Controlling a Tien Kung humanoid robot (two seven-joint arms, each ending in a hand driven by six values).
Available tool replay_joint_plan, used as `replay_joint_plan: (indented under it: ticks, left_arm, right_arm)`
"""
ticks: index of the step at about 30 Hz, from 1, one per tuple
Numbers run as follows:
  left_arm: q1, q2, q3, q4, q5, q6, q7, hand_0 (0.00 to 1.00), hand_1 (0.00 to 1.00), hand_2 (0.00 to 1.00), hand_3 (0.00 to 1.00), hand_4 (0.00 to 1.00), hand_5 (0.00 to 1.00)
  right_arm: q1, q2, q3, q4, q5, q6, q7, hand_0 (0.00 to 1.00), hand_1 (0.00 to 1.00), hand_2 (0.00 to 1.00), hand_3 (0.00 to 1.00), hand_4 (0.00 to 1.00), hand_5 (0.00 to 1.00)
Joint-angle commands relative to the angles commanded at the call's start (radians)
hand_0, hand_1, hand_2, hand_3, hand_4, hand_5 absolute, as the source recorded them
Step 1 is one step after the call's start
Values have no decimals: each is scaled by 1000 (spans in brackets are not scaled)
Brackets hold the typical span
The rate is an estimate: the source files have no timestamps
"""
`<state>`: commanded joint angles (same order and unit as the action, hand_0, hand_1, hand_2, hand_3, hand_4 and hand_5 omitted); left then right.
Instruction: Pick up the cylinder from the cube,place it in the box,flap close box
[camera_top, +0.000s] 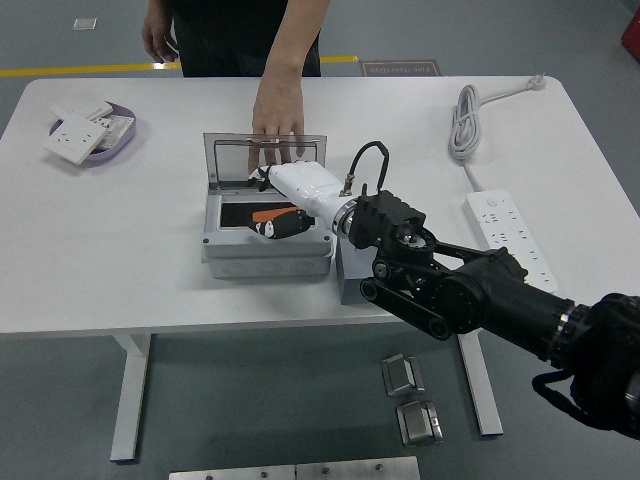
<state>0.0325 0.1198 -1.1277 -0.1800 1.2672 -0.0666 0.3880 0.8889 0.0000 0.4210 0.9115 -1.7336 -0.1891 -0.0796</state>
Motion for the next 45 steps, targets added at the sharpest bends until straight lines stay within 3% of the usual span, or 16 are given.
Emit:
replay_joint_plan:
  ticks: [6, 10, 14, 21, 26, 29, 35, 40, 45]
  left_arm:
    - [4, -3, 3, 0, -5, 1, 0, 601, 642, 546, 554, 648, 277]
    - [2, -4, 3, 0, -3, 0, 0, 601, 641, 546, 554, 646, 274]
    - [0, -2, 3, 0, -1, -1, 0, 601, 641, 546, 554, 646, 274]
    - [-6, 1, 4, 0, 4, -3, 0, 601, 642, 545, 554, 634, 271]
    - [-10, 2, 9, 0, 2, -4, -3, 601, 642, 545, 554, 634, 271]
    - [-9, 0, 11, 0, -1, -4, -4, 601, 642, 546, 555, 625, 263]
    - [-8, -1, 12, 0, -3, -3, -6, 601, 642, 546, 555, 623, 261]
    - [-6, 0, 13, 0, -8, -1, -8, 602, 642, 546, 555, 621, 261]
    - [-3, 1, 15, 0, -14, 1, -9, 602, 643, 546, 556, 619, 263]
  right_arm:
    - [30, 0, 54, 97, 46, 14, 1, 840, 741, 736, 791, 787, 402]
    - [70, 0, 95, 101, 74, 25, 4, 839, 739, 736, 789, 810, 413]
    - [109, 0, 110, 53, 102, 34, 11, 839, 739, 736, 789, 810, 413]
    - [160, 0, 95, -91, 182, 43, 39, 830, 735, 728, 786, 821, 427]
    - [165, 0, 74, -195, 230, 47, 55, 830, 735, 728, 786, 821, 427]
    - [159, 0, 59, -222, 245, 47, 57, 829, 735, 727, 785, 821, 428]
    - [140, 0, 28, -184, 247, 45, 56, 829, 734, 727, 783, 820, 432]
    - [129, -3, 14, -114, 234, 43, 51, 828, 734, 727, 783, 821, 433]
    - [121, -40, 2, -54, 216, 45, 43, 828, 733, 727, 783, 823, 436]
